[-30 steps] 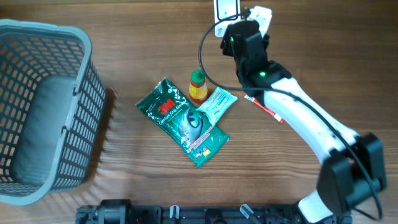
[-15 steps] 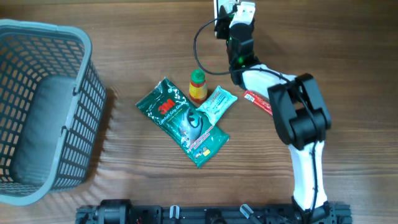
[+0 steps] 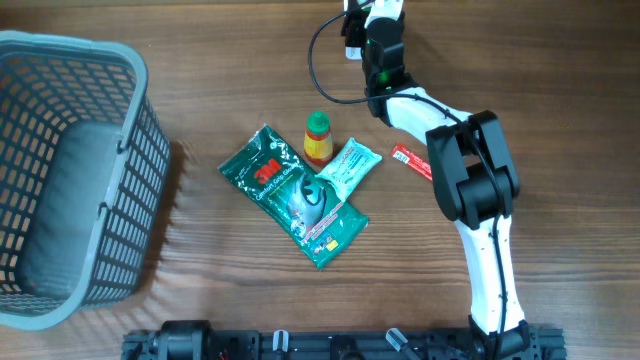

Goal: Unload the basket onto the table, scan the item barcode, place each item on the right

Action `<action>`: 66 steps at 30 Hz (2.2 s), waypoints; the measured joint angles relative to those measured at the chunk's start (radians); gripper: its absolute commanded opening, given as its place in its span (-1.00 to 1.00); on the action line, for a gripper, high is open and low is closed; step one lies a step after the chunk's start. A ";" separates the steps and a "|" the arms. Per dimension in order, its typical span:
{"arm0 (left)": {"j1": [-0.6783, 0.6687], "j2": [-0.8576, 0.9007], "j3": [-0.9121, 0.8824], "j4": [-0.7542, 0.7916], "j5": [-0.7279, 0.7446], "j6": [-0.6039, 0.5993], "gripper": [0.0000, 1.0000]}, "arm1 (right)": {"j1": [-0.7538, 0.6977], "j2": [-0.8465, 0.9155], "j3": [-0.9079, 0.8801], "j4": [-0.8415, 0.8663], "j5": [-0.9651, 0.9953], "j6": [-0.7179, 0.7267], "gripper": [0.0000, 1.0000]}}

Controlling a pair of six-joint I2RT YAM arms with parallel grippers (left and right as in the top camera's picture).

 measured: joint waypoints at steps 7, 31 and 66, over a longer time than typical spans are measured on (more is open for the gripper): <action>0.000 0.000 0.001 0.000 0.000 0.000 1.00 | -0.100 -0.325 0.000 -0.545 -0.030 -0.003 -0.31; 0.000 0.000 0.001 0.000 0.000 0.000 1.00 | -1.226 -0.242 -0.022 -1.419 -0.171 0.180 -0.03; 0.000 0.000 0.001 0.000 0.000 0.000 1.00 | -0.522 -0.789 -0.087 -1.715 -0.639 0.365 0.93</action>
